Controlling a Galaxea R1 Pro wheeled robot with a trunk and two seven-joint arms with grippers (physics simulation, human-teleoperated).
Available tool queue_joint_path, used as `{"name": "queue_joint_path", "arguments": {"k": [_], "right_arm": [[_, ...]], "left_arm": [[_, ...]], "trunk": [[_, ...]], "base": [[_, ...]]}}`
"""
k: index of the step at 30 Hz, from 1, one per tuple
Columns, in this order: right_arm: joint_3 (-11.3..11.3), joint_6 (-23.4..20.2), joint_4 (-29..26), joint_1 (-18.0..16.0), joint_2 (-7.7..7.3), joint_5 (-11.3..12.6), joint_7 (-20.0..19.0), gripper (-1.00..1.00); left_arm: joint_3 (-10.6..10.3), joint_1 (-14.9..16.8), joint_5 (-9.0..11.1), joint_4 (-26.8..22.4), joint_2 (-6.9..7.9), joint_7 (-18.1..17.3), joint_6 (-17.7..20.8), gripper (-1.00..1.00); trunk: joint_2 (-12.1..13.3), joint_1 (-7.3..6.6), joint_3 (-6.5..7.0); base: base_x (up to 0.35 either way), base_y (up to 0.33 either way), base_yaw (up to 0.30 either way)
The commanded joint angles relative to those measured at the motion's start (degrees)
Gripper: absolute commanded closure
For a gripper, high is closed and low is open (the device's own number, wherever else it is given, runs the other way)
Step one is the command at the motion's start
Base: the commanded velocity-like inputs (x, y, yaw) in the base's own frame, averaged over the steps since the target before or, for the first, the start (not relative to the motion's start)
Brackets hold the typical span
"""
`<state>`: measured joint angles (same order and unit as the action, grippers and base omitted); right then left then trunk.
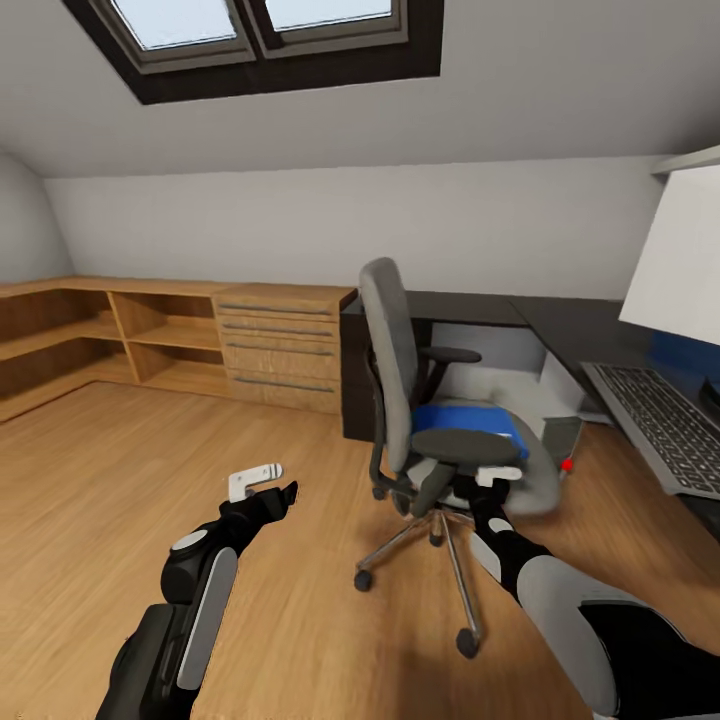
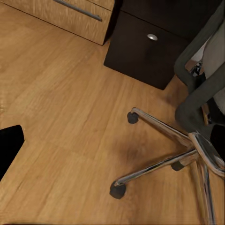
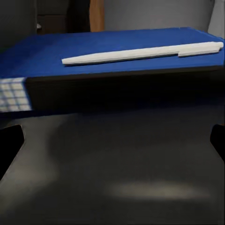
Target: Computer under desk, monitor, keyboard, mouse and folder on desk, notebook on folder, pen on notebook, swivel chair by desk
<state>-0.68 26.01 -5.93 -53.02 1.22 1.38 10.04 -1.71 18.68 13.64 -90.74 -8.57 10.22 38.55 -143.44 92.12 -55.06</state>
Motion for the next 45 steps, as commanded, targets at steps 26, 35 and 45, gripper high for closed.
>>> {"name": "queue_joint_path", "arguments": {"k": [26,35,45], "right_arm": [[-0.01,0.24,0.04,-0.06,0.01,0.11,0.07,-1.0],[0.03,0.23,0.04,-0.04,0.01,0.11,0.06,-1.0],[0.06,0.26,0.04,-0.05,0.02,0.11,0.07,-1.0]], "left_arm": [[-0.25,0.04,0.6,2.06,-0.13,0.59,0.14,-1.0],[-0.22,0.04,0.68,2.03,-0.13,0.59,0.13,-1.0],[-0.21,0.04,0.68,1.98,-0.13,0.58,0.18,-1.0]], "trunk": [[-0.02,-0.01,-0.06],[-0.02,-0.01,-0.06],[-0.02,-0.01,-0.06]], "base": [[-0.07,-0.107,0.046],[-0.098,0.005,0.0],[-0.161,0.048,0.008]]}}
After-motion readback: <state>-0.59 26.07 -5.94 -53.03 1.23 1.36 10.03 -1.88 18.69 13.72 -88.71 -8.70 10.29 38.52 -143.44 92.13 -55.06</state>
